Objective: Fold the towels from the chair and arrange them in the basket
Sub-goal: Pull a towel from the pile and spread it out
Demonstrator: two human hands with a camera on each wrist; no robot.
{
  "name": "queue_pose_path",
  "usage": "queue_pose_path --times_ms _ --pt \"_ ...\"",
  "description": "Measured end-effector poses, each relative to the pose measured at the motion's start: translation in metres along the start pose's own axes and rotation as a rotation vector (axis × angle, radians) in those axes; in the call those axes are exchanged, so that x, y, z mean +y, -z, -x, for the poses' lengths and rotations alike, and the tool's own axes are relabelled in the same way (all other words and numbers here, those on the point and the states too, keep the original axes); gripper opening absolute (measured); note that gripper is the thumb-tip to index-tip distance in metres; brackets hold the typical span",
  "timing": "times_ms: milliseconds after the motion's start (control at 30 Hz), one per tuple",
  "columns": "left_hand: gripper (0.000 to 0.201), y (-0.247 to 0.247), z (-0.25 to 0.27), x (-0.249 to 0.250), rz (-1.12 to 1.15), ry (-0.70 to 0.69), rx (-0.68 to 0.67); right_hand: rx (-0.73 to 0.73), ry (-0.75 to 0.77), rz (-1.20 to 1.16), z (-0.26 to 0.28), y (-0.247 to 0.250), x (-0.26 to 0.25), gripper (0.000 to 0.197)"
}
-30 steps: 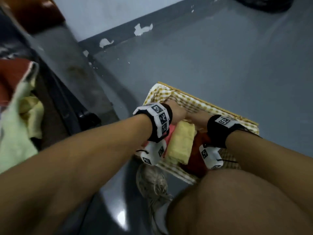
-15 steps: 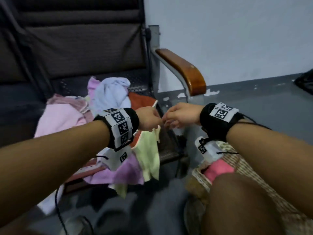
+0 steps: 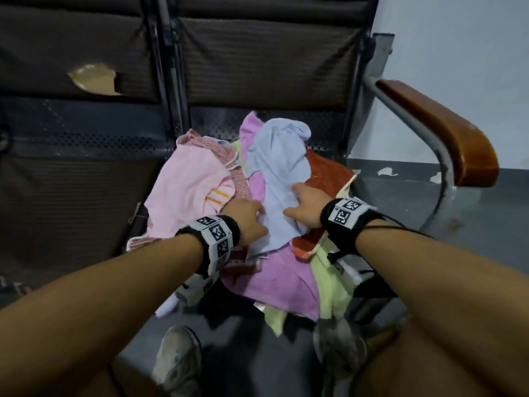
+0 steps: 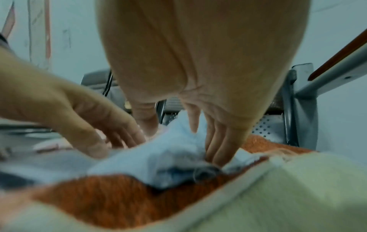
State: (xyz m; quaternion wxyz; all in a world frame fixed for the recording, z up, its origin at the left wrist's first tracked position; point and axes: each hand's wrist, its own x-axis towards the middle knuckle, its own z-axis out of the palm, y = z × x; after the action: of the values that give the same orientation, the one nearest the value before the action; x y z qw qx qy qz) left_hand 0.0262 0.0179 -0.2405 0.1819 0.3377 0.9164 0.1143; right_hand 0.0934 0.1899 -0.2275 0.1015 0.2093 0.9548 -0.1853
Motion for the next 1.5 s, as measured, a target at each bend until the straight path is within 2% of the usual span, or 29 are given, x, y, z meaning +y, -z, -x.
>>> queue_pose_path --times_ms 100,167,233,300,367,433,500,533,567,600,667,700,733,800,833,900,933,1000,1067,1133,1200,1267,1367,1400,1500 --pt "0.042 -0.001 -0.009 -0.001 0.029 -0.008 0.012 0.016 -0.075 0.015 -0.018 -0.005 0.002 0.063" --pt "0.037 0.002 -0.011 -0.001 0.088 0.0 0.008 0.013 -0.092 -0.016 -0.02 -0.005 -0.003 0.037" --pt "0.031 0.009 -0.012 0.002 0.245 0.042 0.066 0.054 0.012 -0.086 -0.018 -0.004 -0.012 0.025" --pt "0.038 0.02 -0.014 0.006 0.555 0.089 0.155 0.07 0.182 -0.25 -0.009 0.0 -0.03 0.019" --pt "0.053 0.039 -0.009 0.015 0.913 0.14 0.23 0.011 0.344 -0.378 0.006 0.004 -0.05 0.023" --pt "0.057 0.051 -0.004 0.016 1.03 0.182 0.304 -0.107 0.467 -0.365 0.024 0.005 -0.063 0.014" --pt "0.032 0.056 0.0 0.014 1.022 0.189 0.351 -0.251 0.477 -0.355 0.031 0.007 -0.063 0.019" --pt "0.02 0.057 0.003 0.013 1.023 0.189 0.354 -0.286 0.424 -0.4 0.032 0.011 -0.06 0.02" --pt "0.017 0.057 0.005 0.012 1.02 0.182 0.348 -0.262 0.36 -0.46 0.031 0.015 -0.056 0.023" --pt "0.019 0.057 0.006 0.01 1.024 0.176 0.336 -0.159 0.297 -0.505 0.026 0.019 -0.049 0.025" --pt "0.017 0.058 0.013 0.009 1.056 0.123 0.305 0.187 0.217 -0.501 0.016 0.026 -0.033 0.018" --pt "0.014 0.058 0.019 0.009 1.043 0.06 0.268 0.314 0.214 -0.483 0.012 0.029 -0.027 0.015" --pt "0.011 0.06 0.026 0.01 0.992 -0.016 0.214 0.36 0.25 -0.456 0.009 0.03 -0.023 0.025" --pt "0.007 0.062 0.038 0.007 0.849 -0.151 0.096 0.257 0.369 -0.268 0.004 0.027 -0.02 0.053" --pt "0.005 0.062 0.041 0.004 0.8 -0.185 0.051 0.18 0.404 -0.112 0.003 0.023 -0.021 0.056" --pt "0.006 0.062 0.045 -0.003 0.737 -0.192 0.018 0.082 0.442 0.141 0.001 0.015 -0.023 0.038" --pt "0.007 0.062 0.044 -0.009 0.699 -0.172 0.037 0.069 0.446 0.195 0.0 0.013 -0.022 0.027" --pt "0.005 0.061 0.041 -0.023 0.544 -0.108 0.127 0.114 0.426 0.136 0.002 0.015 -0.022 0.015" --pt "0.037 0.062 0.037 -0.037 0.361 -0.019 0.183 0.194 0.418 0.028 0.004 0.02 -0.018 0.017" --pt "0.066 0.062 0.036 -0.046 0.315 0.02 0.145 0.277 0.466 -0.054 0.009 0.023 -0.019 0.021" --pt "0.074 0.059 0.035 -0.046 0.369 -0.008 0.114 0.311 0.515 -0.123 0.016 0.025 -0.027 0.025" --pt "0.065 0.052 0.034 -0.039 0.492 -0.062 0.103 0.283 0.568 -0.216 0.024 0.025 -0.038 0.023" --pt "0.017 0.042 0.031 -0.027 0.463 -0.13 0.176 0.211 0.613 -0.322 0.027 0.021 -0.051 0.023" --pt "0.009 0.042 0.03 -0.024 0.466 -0.138 0.2 0.196 0.588 -0.329 0.026 0.02 -0.053 0.027" --pt "0.011 0.049 0.026 -0.021 0.606 -0.147 0.283 0.144 0.405 -0.233 0.021 0.023 -0.045 0.041"
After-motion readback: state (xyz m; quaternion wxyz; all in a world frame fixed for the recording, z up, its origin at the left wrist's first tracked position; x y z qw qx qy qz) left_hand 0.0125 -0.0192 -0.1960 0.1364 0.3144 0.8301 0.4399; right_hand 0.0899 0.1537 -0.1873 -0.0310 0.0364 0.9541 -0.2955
